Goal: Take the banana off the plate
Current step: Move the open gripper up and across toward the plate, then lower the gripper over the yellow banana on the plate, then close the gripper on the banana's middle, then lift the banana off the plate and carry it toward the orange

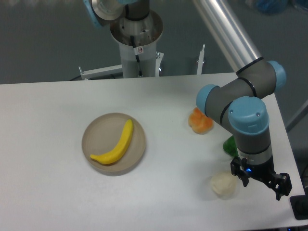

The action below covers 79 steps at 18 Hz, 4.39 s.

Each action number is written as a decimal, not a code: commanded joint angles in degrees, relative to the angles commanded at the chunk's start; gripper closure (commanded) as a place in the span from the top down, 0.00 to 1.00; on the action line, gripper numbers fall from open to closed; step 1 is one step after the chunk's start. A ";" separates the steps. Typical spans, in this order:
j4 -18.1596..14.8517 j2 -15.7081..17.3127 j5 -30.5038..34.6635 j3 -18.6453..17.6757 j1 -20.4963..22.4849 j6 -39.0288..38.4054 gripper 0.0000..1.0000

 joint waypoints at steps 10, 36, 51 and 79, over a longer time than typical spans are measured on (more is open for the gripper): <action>0.18 1.76 -0.09 -1.57 -0.17 -0.79 1.00; -9.93 24.70 -4.22 -34.10 -11.32 -28.19 1.00; -0.79 21.19 -3.69 -43.07 -21.62 -34.27 1.00; 0.88 22.92 -3.25 -38.77 -17.08 -25.96 0.36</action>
